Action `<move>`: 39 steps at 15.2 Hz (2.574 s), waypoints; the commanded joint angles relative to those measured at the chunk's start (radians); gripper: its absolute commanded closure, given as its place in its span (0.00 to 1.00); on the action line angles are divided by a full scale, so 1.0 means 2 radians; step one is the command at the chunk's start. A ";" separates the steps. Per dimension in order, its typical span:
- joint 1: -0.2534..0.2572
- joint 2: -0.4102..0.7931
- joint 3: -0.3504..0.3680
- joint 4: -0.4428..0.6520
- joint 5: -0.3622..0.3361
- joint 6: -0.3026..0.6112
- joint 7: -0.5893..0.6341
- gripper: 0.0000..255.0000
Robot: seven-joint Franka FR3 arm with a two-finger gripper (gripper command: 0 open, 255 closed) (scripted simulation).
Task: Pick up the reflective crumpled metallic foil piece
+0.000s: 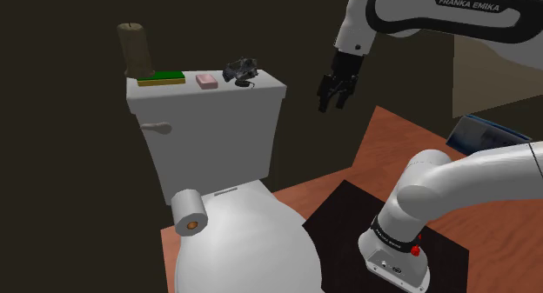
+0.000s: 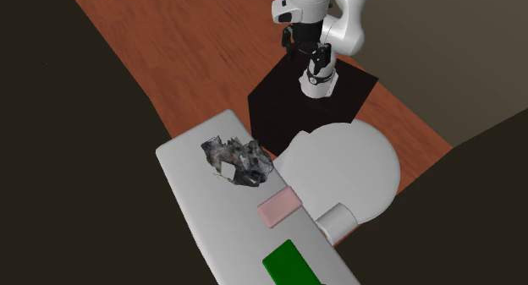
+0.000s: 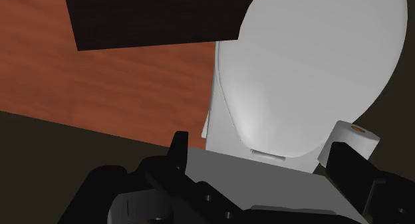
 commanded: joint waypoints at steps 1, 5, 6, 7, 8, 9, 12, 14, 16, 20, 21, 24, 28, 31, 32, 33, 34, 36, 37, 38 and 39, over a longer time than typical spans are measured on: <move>0.000 0.000 0.000 0.000 0.000 0.000 0.000 0.00; -0.015 0.064 0.032 0.046 0.020 0.035 0.076 0.00; -0.020 0.080 0.039 0.059 0.024 0.043 0.095 0.00; -0.024 0.097 0.046 0.073 0.026 0.050 0.114 0.00; -0.029 0.113 0.052 0.087 0.028 0.057 0.133 0.00; -0.034 0.130 0.059 0.102 0.029 0.063 0.151 0.00; -0.048 0.181 0.076 0.150 0.028 0.079 0.208 0.00; -0.057 0.215 0.086 0.185 0.024 0.086 0.246 0.00; -0.065 0.249 0.095 0.222 0.017 0.091 0.284 0.00; -0.079 0.319 0.108 0.303 -0.003 0.094 0.360 0.00; -0.082 0.337 0.111 0.325 -0.009 0.093 0.379 0.00; -0.087 0.392 0.115 0.395 -0.029 0.085 0.434 0.00; -0.086 0.469 0.113 0.504 -0.059 0.062 0.503 0.00; -0.081 0.533 0.107 0.602 -0.081 0.034 0.550 0.00; -0.079 0.555 0.104 0.638 -0.087 0.022 0.564 0.00; -0.080 0.550 0.103 0.624 -0.086 0.031 0.563 0.00; -0.081 0.545 0.103 0.610 -0.084 0.041 0.563 0.00; -0.083 0.537 0.103 0.584 -0.082 0.059 0.562 0.00; -0.084 0.534 0.103 0.572 -0.082 0.067 0.562 0.00; -0.084 0.530 0.103 0.560 -0.081 0.076 0.562 0.00; -0.085 0.527 0.102 0.549 -0.080 0.084 0.562 0.00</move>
